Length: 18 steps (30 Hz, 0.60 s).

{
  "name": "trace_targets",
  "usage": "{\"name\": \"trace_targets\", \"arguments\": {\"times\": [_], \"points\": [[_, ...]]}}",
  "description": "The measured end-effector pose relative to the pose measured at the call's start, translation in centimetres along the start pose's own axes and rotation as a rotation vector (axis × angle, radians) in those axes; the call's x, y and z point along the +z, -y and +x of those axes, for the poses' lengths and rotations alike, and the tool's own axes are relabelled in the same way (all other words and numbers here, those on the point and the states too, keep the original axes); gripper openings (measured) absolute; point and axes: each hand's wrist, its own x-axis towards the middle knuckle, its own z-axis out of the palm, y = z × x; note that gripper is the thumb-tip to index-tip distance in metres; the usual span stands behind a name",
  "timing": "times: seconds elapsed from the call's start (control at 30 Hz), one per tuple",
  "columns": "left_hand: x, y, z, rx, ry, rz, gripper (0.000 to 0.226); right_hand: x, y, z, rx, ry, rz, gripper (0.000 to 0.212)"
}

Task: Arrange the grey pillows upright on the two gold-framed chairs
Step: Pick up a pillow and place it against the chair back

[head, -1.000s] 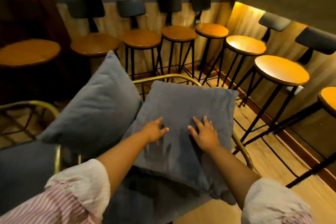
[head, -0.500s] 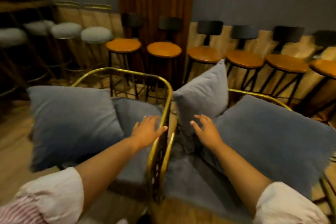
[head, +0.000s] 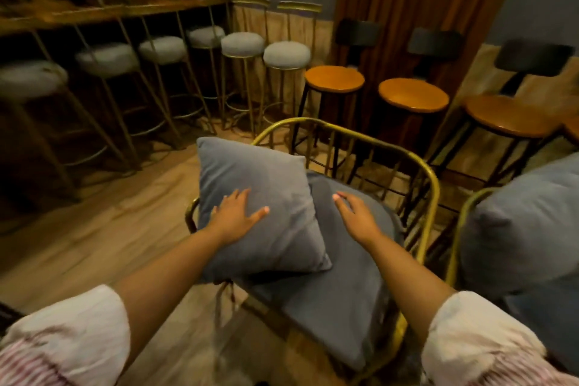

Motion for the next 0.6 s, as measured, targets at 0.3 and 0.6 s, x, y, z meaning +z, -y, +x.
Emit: {"name": "trace_targets", "arguments": {"times": [0.3, 0.6], "points": [[-1.5, 9.1, 12.0, -0.123, 0.030, -0.230, 0.084, 8.7, 0.3, 10.9, 0.257, 0.007, 0.144, 0.056], [4.8, 14.1, 22.6, -0.422, -0.176, -0.375, 0.092, 14.5, -6.9, 23.9, 0.467, -0.001, 0.162, 0.063]]}}
